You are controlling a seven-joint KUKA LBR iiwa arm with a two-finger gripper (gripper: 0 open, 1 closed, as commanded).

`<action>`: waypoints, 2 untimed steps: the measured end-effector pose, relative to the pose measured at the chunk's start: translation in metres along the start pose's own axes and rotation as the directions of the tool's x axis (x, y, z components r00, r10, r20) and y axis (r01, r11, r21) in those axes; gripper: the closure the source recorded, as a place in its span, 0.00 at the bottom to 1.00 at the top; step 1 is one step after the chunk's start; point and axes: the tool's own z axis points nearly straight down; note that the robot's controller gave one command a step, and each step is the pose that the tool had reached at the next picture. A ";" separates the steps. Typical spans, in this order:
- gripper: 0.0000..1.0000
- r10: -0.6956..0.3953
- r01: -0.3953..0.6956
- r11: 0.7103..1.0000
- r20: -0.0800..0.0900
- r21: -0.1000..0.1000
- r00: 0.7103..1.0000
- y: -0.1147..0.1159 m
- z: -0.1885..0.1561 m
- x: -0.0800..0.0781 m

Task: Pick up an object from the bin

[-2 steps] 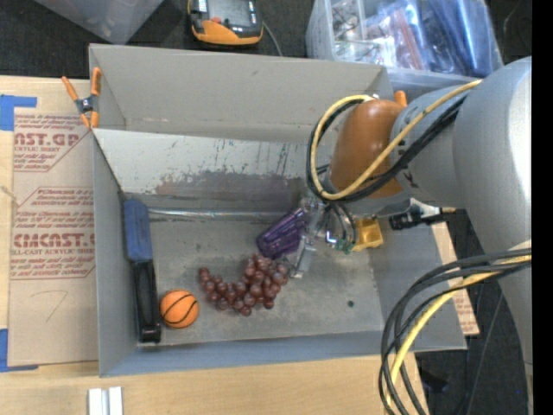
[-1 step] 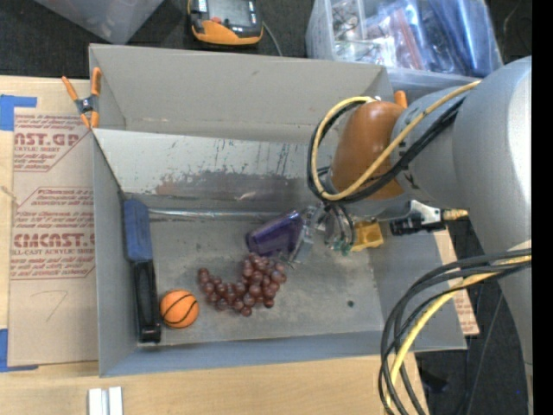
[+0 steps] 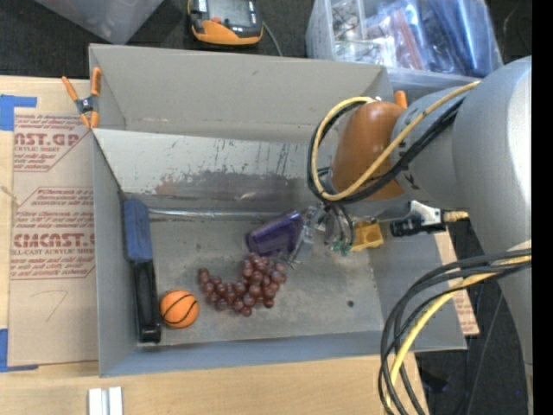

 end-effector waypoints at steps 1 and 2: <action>1.00 0.001 -0.001 1.000 0.001 0.000 1.000 0.000 -0.002 0.000; 1.00 0.002 -0.002 1.000 -0.004 0.000 1.000 0.000 -0.018 0.001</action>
Offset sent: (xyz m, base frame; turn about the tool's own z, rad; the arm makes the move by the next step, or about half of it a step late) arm 0.0001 0.0000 0.0396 0.0041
